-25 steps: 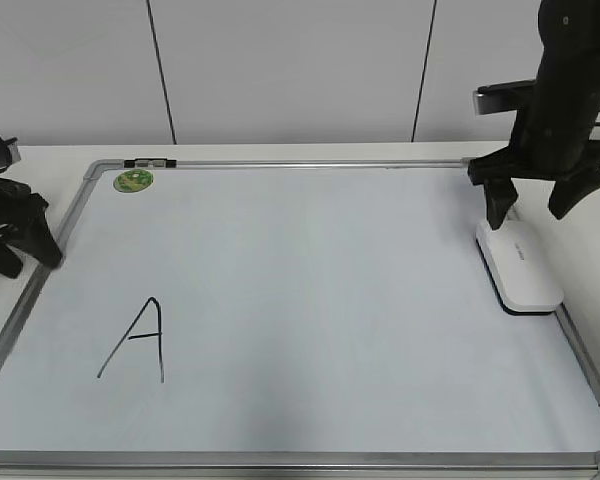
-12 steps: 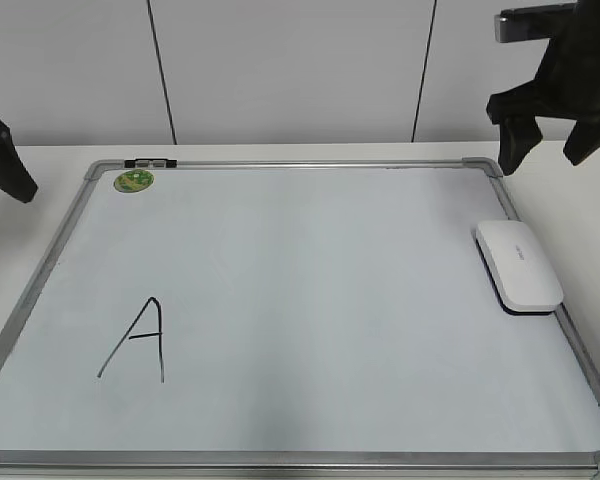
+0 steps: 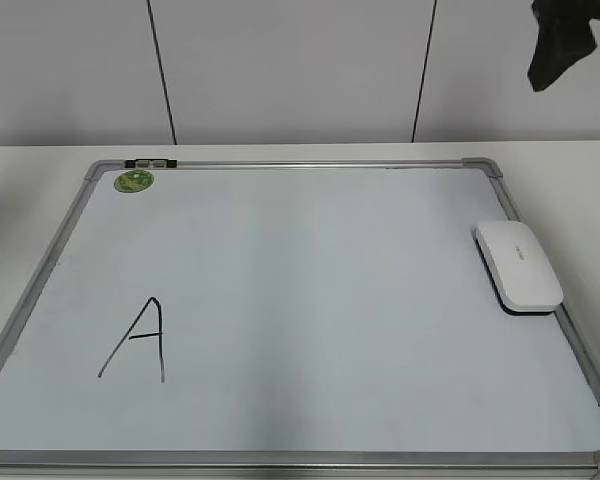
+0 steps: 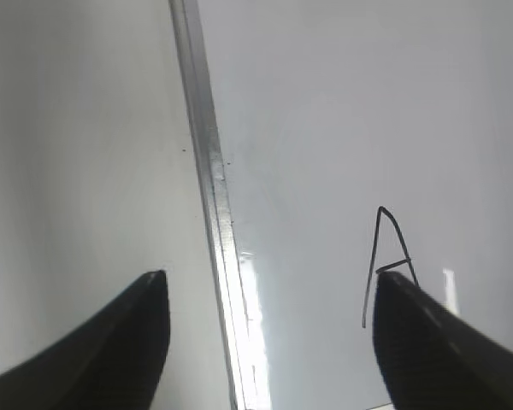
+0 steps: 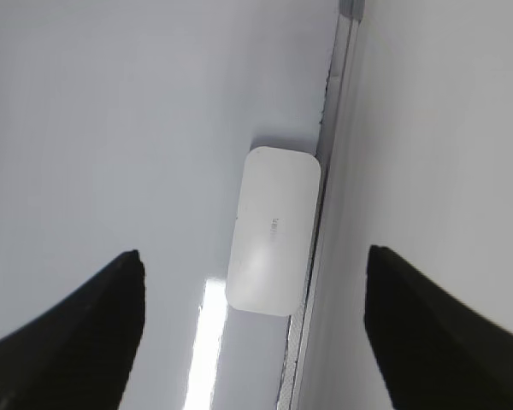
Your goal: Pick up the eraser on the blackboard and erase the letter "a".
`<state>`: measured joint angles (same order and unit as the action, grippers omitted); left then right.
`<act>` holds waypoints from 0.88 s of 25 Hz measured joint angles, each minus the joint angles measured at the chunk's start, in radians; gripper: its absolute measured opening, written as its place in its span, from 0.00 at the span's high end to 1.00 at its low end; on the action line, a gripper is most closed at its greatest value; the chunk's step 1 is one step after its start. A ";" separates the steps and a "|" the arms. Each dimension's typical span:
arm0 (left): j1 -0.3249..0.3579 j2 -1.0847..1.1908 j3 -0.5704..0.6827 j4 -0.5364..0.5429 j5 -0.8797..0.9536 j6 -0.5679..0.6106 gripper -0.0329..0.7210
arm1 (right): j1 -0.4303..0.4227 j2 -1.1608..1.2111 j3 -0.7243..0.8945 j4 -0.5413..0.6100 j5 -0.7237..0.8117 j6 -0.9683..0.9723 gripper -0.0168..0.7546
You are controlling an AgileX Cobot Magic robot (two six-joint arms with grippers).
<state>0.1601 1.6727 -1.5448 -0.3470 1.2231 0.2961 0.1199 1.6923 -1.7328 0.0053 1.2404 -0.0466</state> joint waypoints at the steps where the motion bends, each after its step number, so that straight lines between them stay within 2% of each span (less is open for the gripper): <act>1: 0.000 -0.025 0.000 0.010 0.002 -0.009 0.23 | 0.000 -0.020 0.002 0.000 0.001 0.000 0.21; 11: -0.054 -0.306 0.046 0.111 0.019 -0.059 0.23 | 0.000 -0.295 0.099 0.009 0.010 0.000 0.21; 22: -0.061 -0.720 0.308 0.104 0.030 -0.080 0.23 | 0.000 -0.634 0.336 0.017 0.017 -0.002 0.21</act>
<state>0.0991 0.9532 -1.2364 -0.2431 1.2535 0.2166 0.1199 1.0584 -1.3963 0.0226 1.2579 -0.0487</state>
